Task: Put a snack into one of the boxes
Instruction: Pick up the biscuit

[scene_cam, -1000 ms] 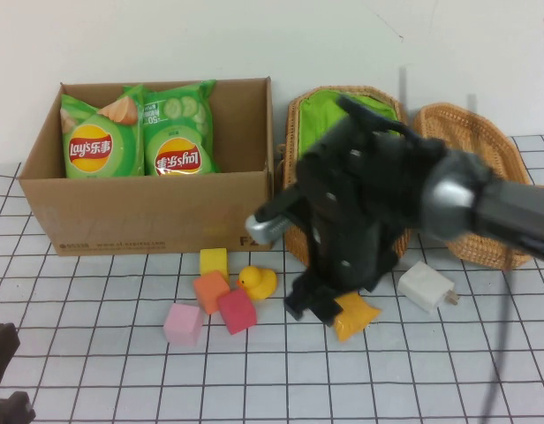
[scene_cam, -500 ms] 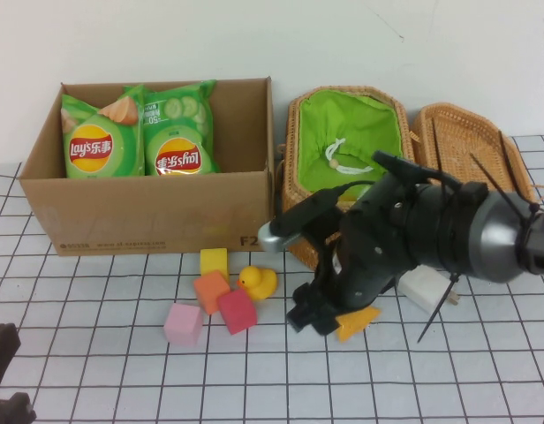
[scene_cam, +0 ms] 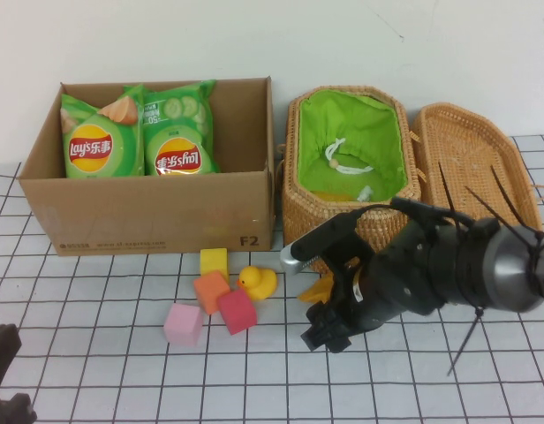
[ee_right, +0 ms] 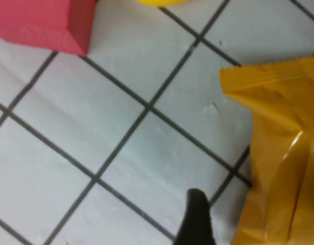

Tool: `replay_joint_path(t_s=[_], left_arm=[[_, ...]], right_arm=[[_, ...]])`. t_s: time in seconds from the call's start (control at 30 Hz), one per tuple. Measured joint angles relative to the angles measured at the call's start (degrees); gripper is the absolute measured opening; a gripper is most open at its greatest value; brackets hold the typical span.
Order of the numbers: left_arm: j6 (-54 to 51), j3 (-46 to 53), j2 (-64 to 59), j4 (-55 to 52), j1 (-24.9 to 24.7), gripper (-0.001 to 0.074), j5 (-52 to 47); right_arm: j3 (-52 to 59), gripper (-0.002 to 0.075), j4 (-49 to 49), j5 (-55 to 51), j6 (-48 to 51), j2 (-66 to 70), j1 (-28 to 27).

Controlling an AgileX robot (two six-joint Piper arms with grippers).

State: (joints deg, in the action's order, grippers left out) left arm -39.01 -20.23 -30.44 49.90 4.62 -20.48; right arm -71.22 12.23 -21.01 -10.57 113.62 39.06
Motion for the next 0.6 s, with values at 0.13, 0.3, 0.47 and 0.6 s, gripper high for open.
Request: replay_joint_path(t_s=[0.13,0.3,0.47,0.6], left_arm=[[-0.2,0.0,0.0,0.0,0.0,-0.0001,-0.1],[-1.0,0.0,0.0,0.0,0.0,-0.0001,-0.1],[-1.1,0.0,0.0,0.0,0.0,-0.0001,-0.1],[-1.4,0.0,0.0,0.0,0.0,-0.0001,-0.1]], right_arm=[[1.5,0.0521,0.9,3.6,0.1,-0.1,0.0],[1.5,0.0521,1.8,3.8,0.2,-0.3,0.0],[1.5,0.0521,2.6,2.6,0.3,-0.5,-0.1],[1.5,0.0521,5.0,1.9,0.1,-0.7,-0.3]])
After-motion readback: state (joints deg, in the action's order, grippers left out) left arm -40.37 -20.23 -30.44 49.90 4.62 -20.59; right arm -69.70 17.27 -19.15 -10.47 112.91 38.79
